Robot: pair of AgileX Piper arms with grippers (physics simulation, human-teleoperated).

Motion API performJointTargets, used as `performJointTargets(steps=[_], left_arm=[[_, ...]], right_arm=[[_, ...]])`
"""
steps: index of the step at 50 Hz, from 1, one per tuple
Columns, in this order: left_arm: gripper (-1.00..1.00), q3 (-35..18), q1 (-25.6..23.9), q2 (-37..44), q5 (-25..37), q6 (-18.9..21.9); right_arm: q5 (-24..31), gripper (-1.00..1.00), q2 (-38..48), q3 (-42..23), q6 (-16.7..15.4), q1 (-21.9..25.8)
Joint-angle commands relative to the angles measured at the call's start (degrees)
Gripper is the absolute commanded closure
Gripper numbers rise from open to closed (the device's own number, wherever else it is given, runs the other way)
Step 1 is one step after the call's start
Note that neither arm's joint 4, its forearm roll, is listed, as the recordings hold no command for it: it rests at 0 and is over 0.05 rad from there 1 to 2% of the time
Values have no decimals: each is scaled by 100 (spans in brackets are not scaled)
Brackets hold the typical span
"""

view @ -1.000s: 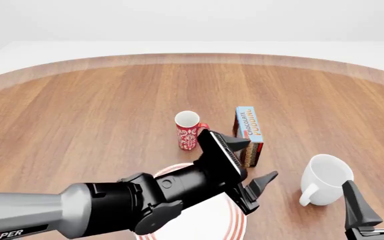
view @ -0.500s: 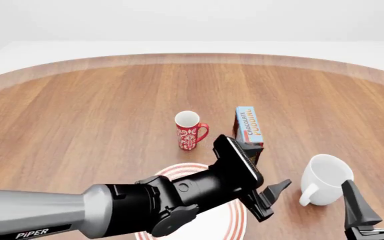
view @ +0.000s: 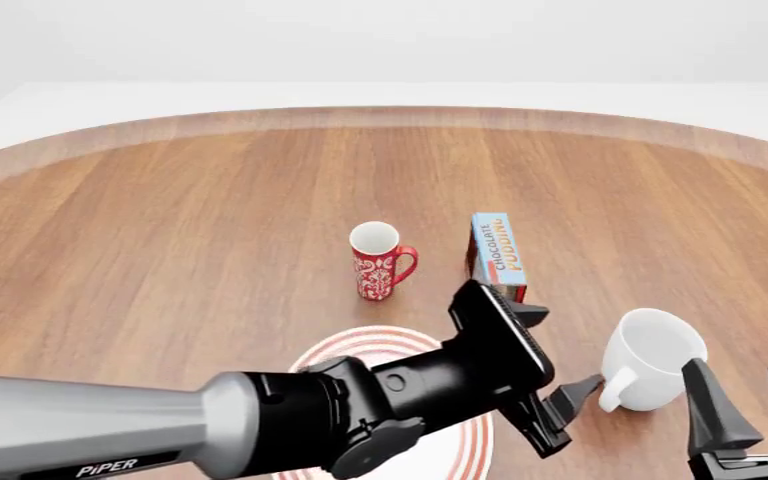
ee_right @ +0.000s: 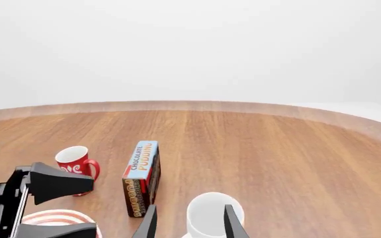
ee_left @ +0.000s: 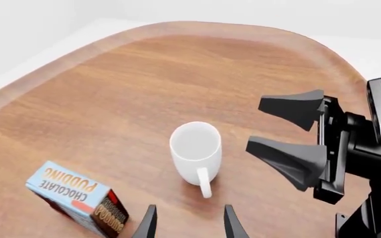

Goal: Pick up the white mug and put it on the plate, and put the chocolate pudding to the right of the plate.

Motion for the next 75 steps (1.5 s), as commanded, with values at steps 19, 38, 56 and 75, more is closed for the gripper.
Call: performJointTargets(steps=[19, 38, 56, 75], left_arm=[[-100, -408, 3, 327, 125, -89], [-100, -606, -62, 581, 112, -284], [-100, -794, -75, 723, 98, -505], [-100, -995, -47, 946, 93, -762]], right_arm=[[-95, -100, 90, 8, 14, 19], [-122, -100, 115, 10, 20, 32], [-140, -100, 142, 10, 47, 33], [6, -100, -4, 11, 63, 42]])
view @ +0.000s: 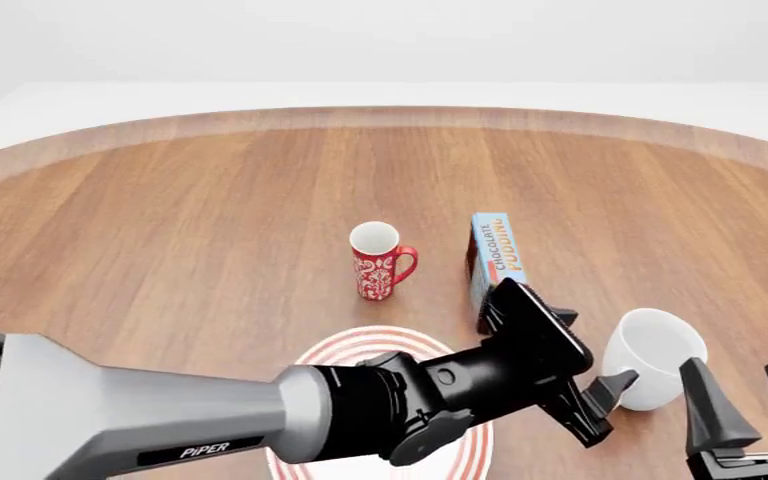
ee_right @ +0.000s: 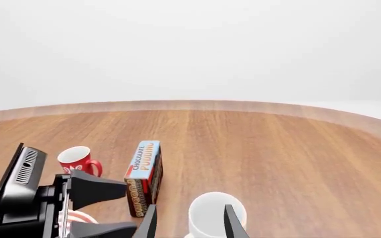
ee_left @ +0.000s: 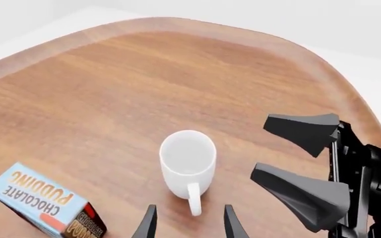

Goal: Pick up the white mug and put it on the plate, and put the chocolate pudding to the right of the plate.

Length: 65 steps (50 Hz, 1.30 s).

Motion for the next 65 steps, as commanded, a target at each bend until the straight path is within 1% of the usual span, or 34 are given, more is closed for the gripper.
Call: performJointTargets(steps=[1, 27, 39, 42, 45, 49, 65], left_arm=[[-100, -93, 20, 110, -25, -152], [-100, -357, 67, 351, 74, -354], [-100, -454, 31, 490, 69, -569], [-100, -510, 26, 554, 100, -595], [-100, -579, 37, 628, 139, -608], [-100, -647, 32, 679, 184, -625], [-100, -969, 18, 952, 437, -664]], right_arm=[[75, -100, -77, 0, 5, 5], [72, -100, -73, 0, 20, 6], [99, -100, -96, -2, 27, 3], [313, -100, -303, -11, 32, -2], [266, -100, -259, -6, 36, -2], [406, -100, -396, -10, 38, -5], [417, -100, -404, -12, 53, -13]])
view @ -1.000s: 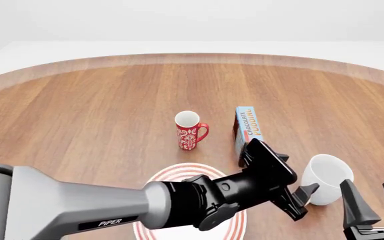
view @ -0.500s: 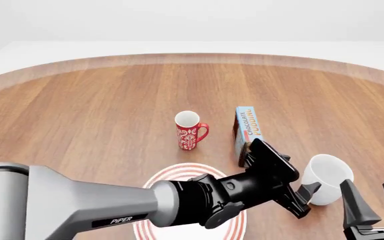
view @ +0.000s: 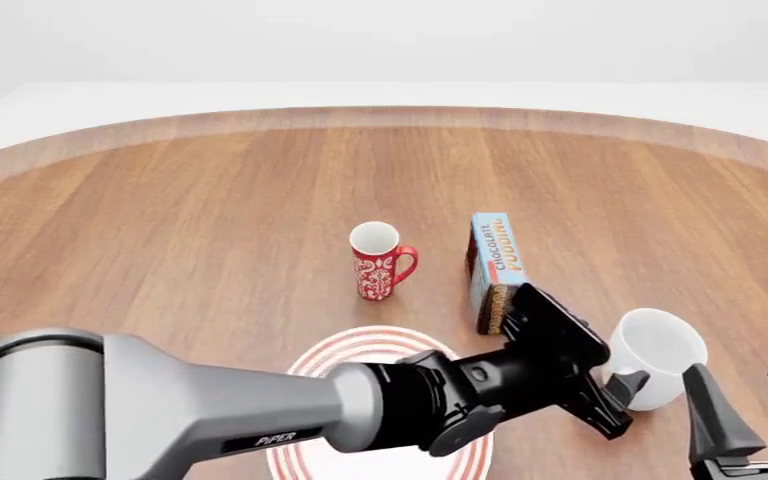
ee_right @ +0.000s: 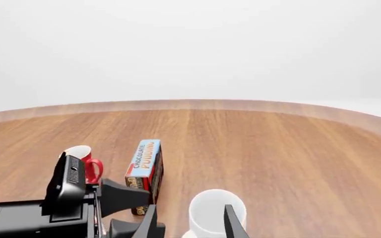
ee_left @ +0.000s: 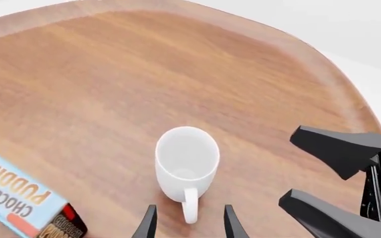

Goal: Pick up the white mug and put it on the plate, and put the chocolate pudding to the right of the plate.

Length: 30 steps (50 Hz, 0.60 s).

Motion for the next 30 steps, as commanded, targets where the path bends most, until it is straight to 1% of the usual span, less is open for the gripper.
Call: performJointTargets(steps=[1, 17, 30], left_arm=[[-100, -219, 12, 198, 162, -49], [-100, -564, 78, 469, 444, -118], [-100, -772, 90, 663, 637, -65]], right_arm=[[43, -100, -39, -1, 6, -4], [42, -100, -39, -1, 5, -5], [40, -100, -39, -1, 4, -2]])
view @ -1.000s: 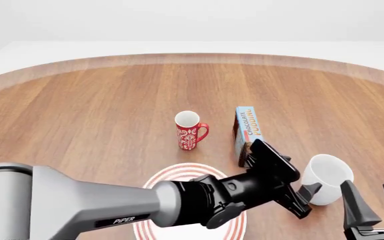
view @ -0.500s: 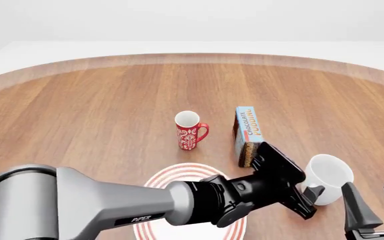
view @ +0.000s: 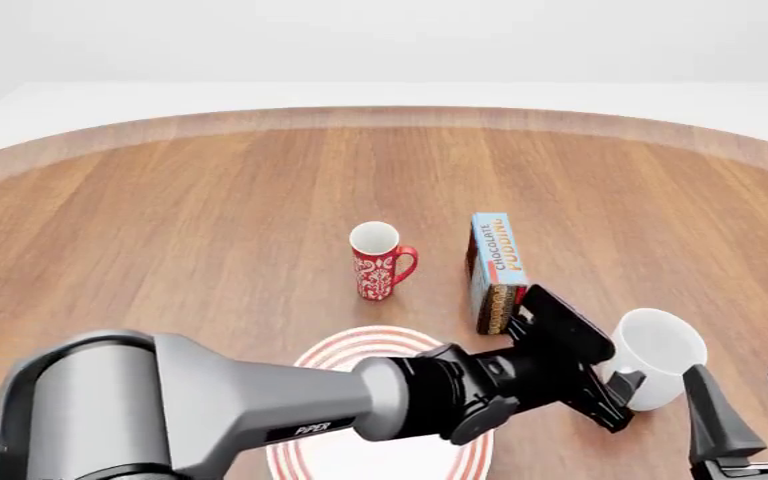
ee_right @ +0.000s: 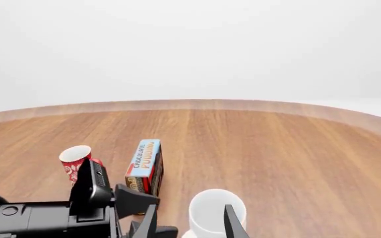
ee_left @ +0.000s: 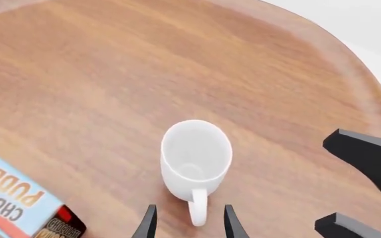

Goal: Pick up the white mug and put it on the plate, and put the chocolate pudding to the right of the plate.

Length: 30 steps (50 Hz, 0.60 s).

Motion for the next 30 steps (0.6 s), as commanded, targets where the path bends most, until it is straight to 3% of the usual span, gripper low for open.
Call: performJointTargets(steps=[1, 30], left_arm=[[-100, -197, 3, 179, 178, 15], [-100, -561, -63, 535, 520, 90]], right_arm=[[5, -100, -2, 0, 3, -1], [3, -100, -2, 0, -1, 1]])
